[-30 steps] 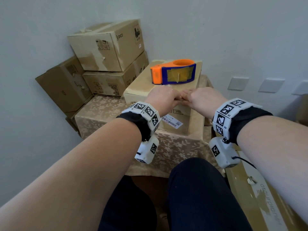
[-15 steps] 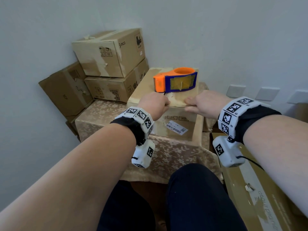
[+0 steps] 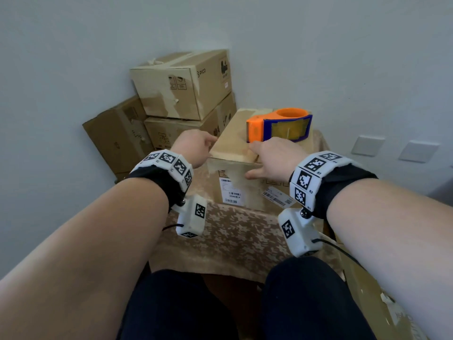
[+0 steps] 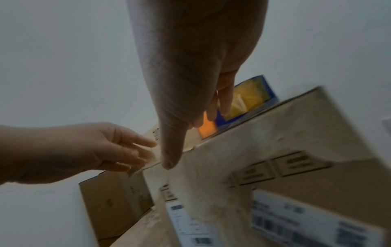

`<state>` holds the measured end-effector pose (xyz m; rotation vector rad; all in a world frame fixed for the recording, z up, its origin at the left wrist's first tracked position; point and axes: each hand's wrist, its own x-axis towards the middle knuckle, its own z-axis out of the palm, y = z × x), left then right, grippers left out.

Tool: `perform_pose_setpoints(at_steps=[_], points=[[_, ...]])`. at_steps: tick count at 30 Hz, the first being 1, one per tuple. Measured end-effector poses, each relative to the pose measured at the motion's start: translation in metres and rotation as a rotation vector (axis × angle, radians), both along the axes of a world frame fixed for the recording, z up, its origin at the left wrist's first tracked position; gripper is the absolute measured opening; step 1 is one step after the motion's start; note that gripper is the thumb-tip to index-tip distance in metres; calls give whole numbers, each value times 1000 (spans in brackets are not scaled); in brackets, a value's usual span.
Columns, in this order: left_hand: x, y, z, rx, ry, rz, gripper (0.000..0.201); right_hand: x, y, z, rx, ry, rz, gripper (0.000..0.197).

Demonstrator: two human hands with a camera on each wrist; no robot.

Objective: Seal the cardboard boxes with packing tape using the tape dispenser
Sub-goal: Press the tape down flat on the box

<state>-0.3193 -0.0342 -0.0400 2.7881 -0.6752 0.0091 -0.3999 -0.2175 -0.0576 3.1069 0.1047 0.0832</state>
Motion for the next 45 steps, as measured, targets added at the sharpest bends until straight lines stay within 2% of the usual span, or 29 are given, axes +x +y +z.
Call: perform_pose_setpoints(at_steps=[2, 4, 9, 13, 19, 30, 41, 45], points=[[8, 9, -5, 131, 89, 15, 57, 11, 12, -3, 7, 18, 19, 65], [11, 13, -14, 178, 106, -11, 66, 17, 20, -5, 4, 45, 20, 62], [24, 11, -25, 288, 40, -104, 80, 25, 30, -10, -85, 80, -35, 44], [37, 7, -23, 432, -20, -172, 91, 28, 30, -9, -152, 43, -32, 42], [39, 4, -29, 498, -120, -244, 101, 30, 31, -9, -142, 47, -47, 43], [39, -1, -32, 497, -108, -232, 104, 29, 33, -10, -112, 39, -70, 43], [43, 4, -29, 495, -80, -239, 87, 26, 32, -9, -123, 22, -42, 44], [44, 9, -28, 521, -106, -268, 87, 25, 32, -9, -122, 23, -38, 43]])
